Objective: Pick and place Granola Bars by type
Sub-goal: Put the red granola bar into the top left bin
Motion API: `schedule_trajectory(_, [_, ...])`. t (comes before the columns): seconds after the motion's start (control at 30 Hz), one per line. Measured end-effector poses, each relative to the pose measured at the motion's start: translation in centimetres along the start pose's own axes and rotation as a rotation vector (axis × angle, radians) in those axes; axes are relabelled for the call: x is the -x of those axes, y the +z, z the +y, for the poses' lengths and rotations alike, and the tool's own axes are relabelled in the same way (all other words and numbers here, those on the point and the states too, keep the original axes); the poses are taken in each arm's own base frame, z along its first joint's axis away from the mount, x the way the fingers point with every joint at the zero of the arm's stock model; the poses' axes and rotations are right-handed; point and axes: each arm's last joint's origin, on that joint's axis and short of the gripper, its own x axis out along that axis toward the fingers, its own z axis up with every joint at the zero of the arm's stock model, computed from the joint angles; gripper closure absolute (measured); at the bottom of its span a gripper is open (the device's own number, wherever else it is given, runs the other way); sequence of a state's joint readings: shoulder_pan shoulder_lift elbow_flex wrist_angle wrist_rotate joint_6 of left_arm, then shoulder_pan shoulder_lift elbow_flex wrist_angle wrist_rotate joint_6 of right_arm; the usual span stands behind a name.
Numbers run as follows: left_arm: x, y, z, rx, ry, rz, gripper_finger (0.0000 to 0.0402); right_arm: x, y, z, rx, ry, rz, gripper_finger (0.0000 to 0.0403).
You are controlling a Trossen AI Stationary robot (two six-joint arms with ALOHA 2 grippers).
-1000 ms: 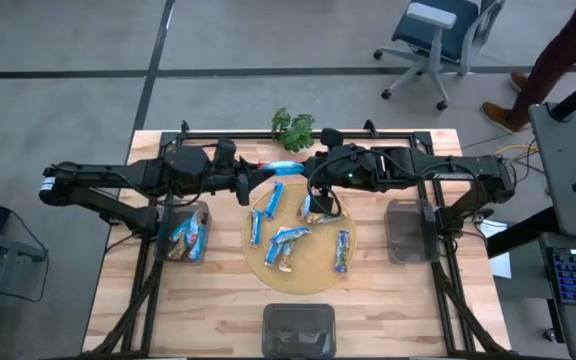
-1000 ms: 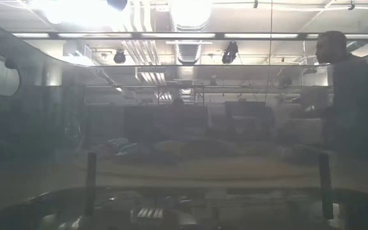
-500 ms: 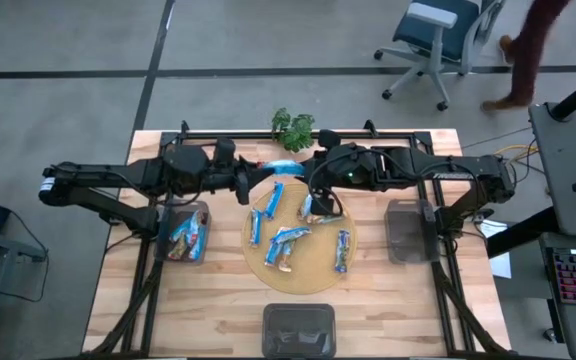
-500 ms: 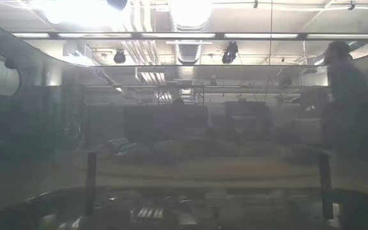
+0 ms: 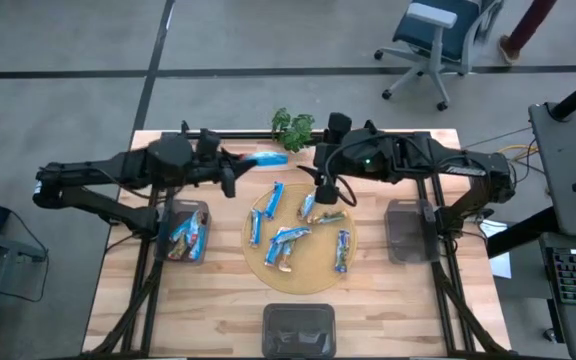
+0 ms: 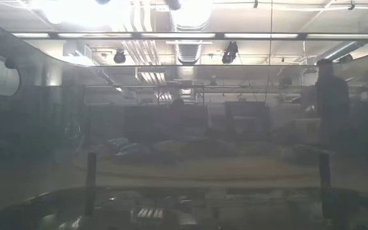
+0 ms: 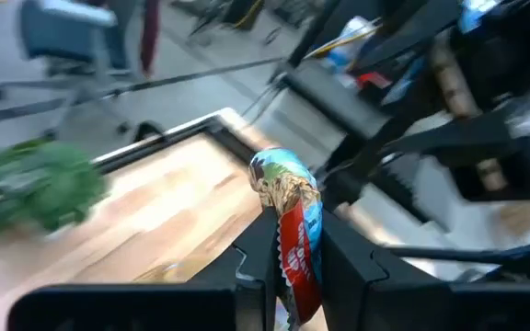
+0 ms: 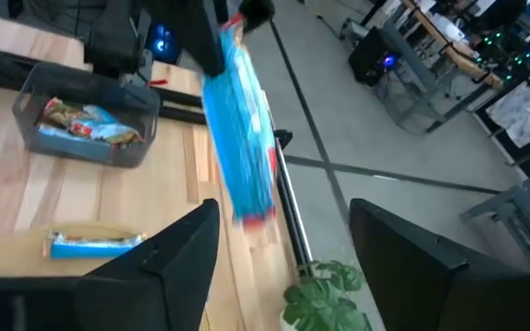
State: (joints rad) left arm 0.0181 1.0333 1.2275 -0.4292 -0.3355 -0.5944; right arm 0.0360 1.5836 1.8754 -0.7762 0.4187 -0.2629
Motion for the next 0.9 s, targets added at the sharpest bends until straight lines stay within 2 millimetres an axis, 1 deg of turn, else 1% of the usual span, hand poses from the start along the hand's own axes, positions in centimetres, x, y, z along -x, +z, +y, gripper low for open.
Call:
schedule_trajectory(0.1, [1.8,0.8,0.3,-0.037,0.076,0.070,0.0360,0.3,-0.2,-0.2,0.013,0.006,0.036,0.0169])
schedule_trajectory(0.2, [4.0,1.9,0.5,-0.077,0.139,0.161,0.0360,0.2,-0.6,-0.1,-0.011,0.011,0.071,0.0174])
schedule_trajectory(0.37, [7.5,3.5,0.9,-0.136,0.246,0.316,0.0360,-0.8,-1.9,0.6,-0.044,0.023,0.138,0.0179])
schedule_trajectory(0.47, [9.1,4.2,1.1,-0.113,0.285,0.357,0.0360,-1.6,-2.7,1.2,-0.031,0.031,0.176,0.0179])
schedule_trajectory(0.57, [9.9,4.1,1.3,-0.025,0.289,0.427,0.0360,-2.3,-3.7,1.8,-0.044,0.036,0.217,0.0180])
schedule_trajectory(0.7, [10.3,3.1,1.6,0.078,0.288,0.596,0.0360,-3.0,-4.8,2.4,-0.069,0.039,0.259,0.0182])
schedule_trajectory(0.77, [10.1,2.7,1.5,0.112,0.286,0.655,0.0360,-3.3,-5.2,2.7,-0.064,0.041,0.276,0.0182])
schedule_trajectory(0.9, [9.6,2.3,1.2,0.152,0.224,0.746,0.0360,-3.7,-5.8,3.0,-0.054,0.045,0.298,0.0182])
